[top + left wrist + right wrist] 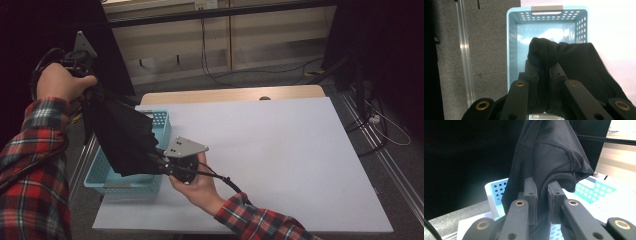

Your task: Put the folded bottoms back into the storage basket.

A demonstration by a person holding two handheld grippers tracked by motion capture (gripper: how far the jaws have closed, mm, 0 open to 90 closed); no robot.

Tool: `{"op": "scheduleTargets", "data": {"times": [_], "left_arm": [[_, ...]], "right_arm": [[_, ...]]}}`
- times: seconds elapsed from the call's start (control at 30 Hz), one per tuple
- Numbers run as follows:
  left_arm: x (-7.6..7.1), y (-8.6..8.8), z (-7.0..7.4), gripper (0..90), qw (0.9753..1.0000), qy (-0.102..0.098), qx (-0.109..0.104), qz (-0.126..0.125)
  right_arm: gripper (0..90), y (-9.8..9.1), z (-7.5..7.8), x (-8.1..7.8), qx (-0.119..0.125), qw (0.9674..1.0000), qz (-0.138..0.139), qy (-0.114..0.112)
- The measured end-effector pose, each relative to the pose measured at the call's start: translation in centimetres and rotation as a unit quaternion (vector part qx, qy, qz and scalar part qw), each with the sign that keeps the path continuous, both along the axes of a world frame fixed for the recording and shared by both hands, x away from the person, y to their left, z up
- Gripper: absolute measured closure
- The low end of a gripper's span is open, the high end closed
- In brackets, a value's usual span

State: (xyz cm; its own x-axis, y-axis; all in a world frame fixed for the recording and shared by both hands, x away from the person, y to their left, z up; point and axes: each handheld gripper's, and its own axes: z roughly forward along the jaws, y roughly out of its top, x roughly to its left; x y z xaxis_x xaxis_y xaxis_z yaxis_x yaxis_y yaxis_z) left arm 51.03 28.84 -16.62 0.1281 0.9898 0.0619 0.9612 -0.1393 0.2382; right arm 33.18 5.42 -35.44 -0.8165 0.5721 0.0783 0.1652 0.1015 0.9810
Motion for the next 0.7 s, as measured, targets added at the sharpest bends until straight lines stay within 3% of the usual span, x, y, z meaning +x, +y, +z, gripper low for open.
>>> {"op": "scheduleTargets", "data": {"times": [0.27, 0.3, 0.37, 0.4, 0.43, 0.47, 0.5, 0.57, 0.7], "left_arm": [[0.8, 1.4, -1.1, 80.9, 1.0000, -0.001, 0.002, 0.003], [0.9, 1.6, -1.3, 80.9, 0.9999, -0.007, 0.004, 0.006], [1.3, 2.1, -1.9, 79.4, 0.9993, -0.029, 0.017, -0.015], [1.4, 2.4, -2.4, 72.0, 0.9982, -0.049, 0.030, -0.019], [1.4, 2.5, -2.9, 57.6, 0.9960, -0.076, 0.043, -0.019], [1.4, 2.7, -3.3, 42.9, 0.9936, -0.097, 0.051, -0.024], [1.4, 2.8, -3.8, 34.4, 0.9923, -0.105, 0.057, -0.034], [1.3, 3.1, -4.4, 23.4, 0.9928, -0.108, 0.042, -0.030], [0.8, 3.4, -5.7, 17.0, 0.9918, -0.116, 0.022, -0.048]], "right_arm": [[80.8, 2.4, -0.6, 0.1, 0.000, 0.9998, 0.015, 0.009], [80.6, 2.8, -0.7, 0.2, 0.000, 0.9998, 0.018, 0.008], [77.5, 3.6, -0.8, 0.6, 0.000, 0.9998, 0.018, 0.007], [69.8, 4.1, -1.0, 1.0, -0.002, 0.9996, 0.022, 0.017], [60.5, 4.3, -1.1, 1.4, -0.012, 0.9992, 0.021, 0.031], [51.5, 4.1, -1.2, 1.6, -0.018, 0.9993, 0.007, 0.031], [43.5, 3.7, -1.2, 1.8, -0.024, 0.9994, -0.003, 0.026], [37.5, 2.5, -1.0, 1.9, -0.033, 0.9991, -0.018, 0.022], [30.0, 0.0, -0.8, 2.0, -0.065, 0.9977, -0.016, 0.012]]}}
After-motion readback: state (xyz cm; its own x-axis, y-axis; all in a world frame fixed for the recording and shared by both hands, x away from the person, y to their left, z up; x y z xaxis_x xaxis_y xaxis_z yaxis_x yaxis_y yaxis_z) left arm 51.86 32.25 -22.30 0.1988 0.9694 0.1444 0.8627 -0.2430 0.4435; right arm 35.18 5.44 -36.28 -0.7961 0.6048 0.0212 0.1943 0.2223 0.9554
